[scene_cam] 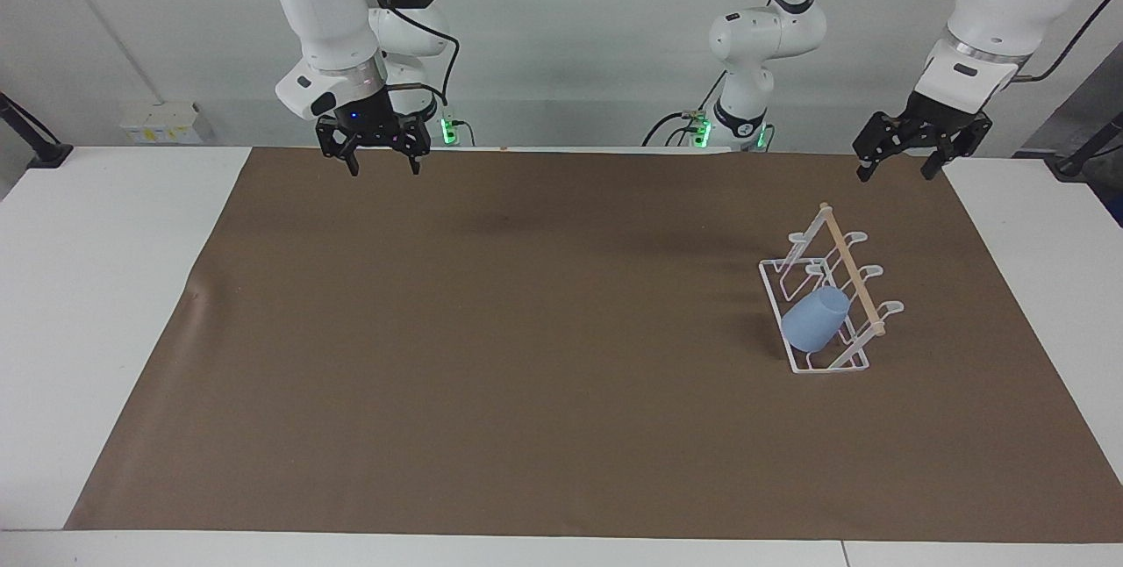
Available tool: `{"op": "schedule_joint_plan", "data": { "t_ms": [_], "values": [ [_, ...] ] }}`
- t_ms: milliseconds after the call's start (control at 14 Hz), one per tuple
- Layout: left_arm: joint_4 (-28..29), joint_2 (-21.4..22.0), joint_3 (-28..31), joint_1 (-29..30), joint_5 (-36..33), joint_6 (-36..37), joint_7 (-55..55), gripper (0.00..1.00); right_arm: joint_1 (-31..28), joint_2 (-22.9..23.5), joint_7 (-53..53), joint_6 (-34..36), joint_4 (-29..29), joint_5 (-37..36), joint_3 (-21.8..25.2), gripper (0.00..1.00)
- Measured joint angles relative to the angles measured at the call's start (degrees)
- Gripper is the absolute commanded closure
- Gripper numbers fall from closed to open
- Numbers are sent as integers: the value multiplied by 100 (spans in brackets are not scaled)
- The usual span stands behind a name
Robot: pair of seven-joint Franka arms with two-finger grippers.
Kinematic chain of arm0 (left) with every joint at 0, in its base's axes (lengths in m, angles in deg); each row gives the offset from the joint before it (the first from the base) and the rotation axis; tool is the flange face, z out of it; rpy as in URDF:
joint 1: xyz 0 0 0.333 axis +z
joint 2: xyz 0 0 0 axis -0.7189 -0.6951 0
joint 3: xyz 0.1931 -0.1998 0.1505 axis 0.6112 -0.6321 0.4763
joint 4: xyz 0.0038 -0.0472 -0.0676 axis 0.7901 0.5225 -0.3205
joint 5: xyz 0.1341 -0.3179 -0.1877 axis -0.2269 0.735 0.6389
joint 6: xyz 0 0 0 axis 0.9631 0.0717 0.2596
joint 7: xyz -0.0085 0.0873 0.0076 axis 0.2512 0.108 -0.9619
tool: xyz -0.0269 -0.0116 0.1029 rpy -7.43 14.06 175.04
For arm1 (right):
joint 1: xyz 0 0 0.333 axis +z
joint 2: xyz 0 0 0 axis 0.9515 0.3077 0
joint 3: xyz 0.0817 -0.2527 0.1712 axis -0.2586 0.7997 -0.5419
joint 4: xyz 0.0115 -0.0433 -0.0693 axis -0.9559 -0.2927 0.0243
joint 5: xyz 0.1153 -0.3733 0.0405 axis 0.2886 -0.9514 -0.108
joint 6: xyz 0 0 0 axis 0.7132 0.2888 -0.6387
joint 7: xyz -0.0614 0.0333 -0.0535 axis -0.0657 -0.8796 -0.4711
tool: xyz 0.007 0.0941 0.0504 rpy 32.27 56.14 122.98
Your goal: Hang cup on cup holder
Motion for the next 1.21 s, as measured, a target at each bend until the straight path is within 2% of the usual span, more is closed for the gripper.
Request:
{"op": "schedule_joint_plan", "data": {
  "t_ms": [857,1214],
  "values": [
    [33,37,34,98,6,7,-22,0,-11,0,0,0,-6,0,4,0],
    [32,36,92,240,5,13,-477,0,-11,0,0,0,-6,0,4,0]
  ]
}}
